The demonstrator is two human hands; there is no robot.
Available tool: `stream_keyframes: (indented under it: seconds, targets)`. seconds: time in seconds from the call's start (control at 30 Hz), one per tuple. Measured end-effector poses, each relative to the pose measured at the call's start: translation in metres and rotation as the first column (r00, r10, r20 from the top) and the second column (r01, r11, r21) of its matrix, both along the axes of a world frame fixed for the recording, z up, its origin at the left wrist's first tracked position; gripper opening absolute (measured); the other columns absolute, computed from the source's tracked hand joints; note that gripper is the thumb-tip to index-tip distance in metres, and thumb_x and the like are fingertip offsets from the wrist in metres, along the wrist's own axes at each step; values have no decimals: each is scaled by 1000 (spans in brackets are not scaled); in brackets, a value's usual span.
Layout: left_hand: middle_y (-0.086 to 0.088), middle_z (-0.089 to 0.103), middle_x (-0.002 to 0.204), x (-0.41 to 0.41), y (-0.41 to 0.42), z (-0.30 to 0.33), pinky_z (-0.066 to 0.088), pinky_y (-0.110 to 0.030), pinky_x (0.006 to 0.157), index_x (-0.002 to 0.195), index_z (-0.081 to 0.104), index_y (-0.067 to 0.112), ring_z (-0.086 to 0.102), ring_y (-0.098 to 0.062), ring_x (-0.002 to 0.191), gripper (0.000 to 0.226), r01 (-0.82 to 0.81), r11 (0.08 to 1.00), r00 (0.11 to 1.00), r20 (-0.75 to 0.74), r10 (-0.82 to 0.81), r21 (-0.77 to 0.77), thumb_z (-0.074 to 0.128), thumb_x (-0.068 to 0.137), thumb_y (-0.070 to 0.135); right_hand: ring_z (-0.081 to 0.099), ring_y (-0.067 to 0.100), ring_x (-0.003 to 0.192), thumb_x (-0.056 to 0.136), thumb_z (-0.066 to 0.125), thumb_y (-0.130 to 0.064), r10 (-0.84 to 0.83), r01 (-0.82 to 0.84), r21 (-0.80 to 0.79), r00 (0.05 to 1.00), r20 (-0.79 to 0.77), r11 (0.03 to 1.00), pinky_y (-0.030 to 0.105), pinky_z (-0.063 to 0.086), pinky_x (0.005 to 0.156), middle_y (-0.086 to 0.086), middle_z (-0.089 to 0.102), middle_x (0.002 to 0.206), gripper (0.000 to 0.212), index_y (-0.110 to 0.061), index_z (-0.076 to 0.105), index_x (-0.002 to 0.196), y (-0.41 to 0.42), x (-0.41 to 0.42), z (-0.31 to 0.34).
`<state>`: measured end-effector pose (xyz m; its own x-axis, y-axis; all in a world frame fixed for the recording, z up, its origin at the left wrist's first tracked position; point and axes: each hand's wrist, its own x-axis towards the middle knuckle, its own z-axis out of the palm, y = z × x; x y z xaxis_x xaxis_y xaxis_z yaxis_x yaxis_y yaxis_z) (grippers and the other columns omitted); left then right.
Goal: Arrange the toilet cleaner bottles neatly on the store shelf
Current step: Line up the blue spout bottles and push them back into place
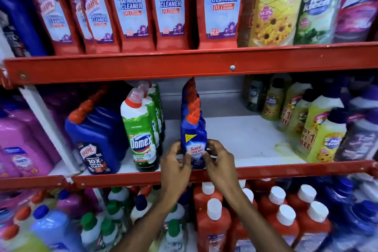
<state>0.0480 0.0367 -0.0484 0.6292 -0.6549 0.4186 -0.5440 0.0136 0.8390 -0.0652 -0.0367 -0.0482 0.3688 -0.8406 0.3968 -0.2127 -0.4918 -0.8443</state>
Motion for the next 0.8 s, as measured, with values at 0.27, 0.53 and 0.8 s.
stream_keyframes:
  seconds: [0.27,0.53,0.8]
  targets:
    - [-2,62,146,3,1,-9,58,-32,104,149,49,17,64,-17,129,60,40,999,994,-101,-42,-26,59,96,43,59,-26,95,103,49,-17,40,-63,197,992,117,978,-2,46,73,-6,61,127,39,-17,49,142,1,-3,-7]
    - [0,46,162,-4,-18,-10,37,-48,125,156,37,30,48,-15,146,108,186,975,843,-491,-221,-119,44,71,97,55,1,126,108,27,-36,192,-259,339,957,220,905,-3,44,88,1,48,154,52,-18,31,156,-6,21,-10]
    - [-1,45,162,-5,-21,-16,34,-49,126,158,34,28,46,-16,148,117,253,957,815,-502,-288,-139,41,66,101,61,-1,109,108,25,-34,180,-295,401,937,300,867,2,50,73,8,61,137,49,-14,43,149,-11,25,-10]
